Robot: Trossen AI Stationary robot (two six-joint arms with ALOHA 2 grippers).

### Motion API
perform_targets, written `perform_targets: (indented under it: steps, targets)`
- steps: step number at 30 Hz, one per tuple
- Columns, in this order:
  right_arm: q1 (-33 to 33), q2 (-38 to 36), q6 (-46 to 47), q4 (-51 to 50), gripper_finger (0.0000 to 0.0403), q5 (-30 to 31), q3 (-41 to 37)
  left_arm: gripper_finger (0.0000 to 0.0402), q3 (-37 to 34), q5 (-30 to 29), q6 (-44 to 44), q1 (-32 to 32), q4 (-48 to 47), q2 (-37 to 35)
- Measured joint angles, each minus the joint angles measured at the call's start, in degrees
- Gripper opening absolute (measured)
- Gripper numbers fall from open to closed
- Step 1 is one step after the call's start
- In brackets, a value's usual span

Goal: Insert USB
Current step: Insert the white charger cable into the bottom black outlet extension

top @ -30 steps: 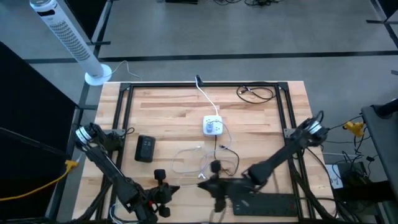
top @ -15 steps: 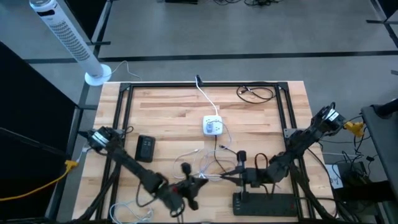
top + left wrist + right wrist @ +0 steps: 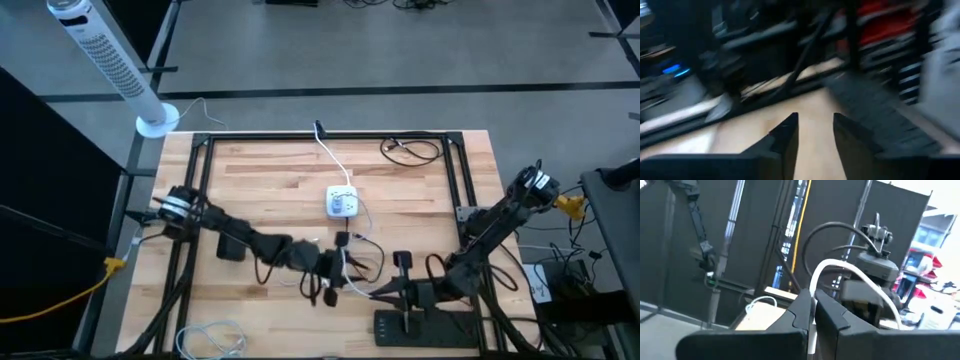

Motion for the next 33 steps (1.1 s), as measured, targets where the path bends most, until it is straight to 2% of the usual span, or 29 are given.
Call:
perform_targets:
  steps: [2,6,12,17,19,28,33]
  targets:
    - [0.8,0.0,-2.0,-0.1,0.0001,3.1,0.0,0.014,0.0,4.7,0.1,0.6,2.3,0.0]
    - [1.6,0.0,-4.4,0.0,0.0001,9.7,-0.1,0.0166,0.0,5.3,1.8,-0.2,6.9,0.0]
    - [1.2,0.0,-3.1,0.0,0.0001,9.3,-0.2,0.0169,0.0,5.1,2.4,-1.5,11.2,0.0]
    - [-0.3,0.4,-0.5,0.4,0.0,6.6,-0.2,0.0149,0.0,-1.4,2.3,-1.7,11.8,0.0]
    - [-0.7,1.4,-0.5,1.8,0.0,5.9,-0.2,0.0139,0.0,-2.4,2.3,-1.7,12.2,0.0]
    - [-1.8,3.8,-1.2,5.1,0.0,5.2,-0.3,0.0114,0.8,-2.7,0.9,-2.0,11.7,0.0]
    - [-1.6,3.3,-3.2,5.8,0.0,5.4,-0.3,0.0118,1.1,-2.7,1.8,-2.8,8.4,0.0]
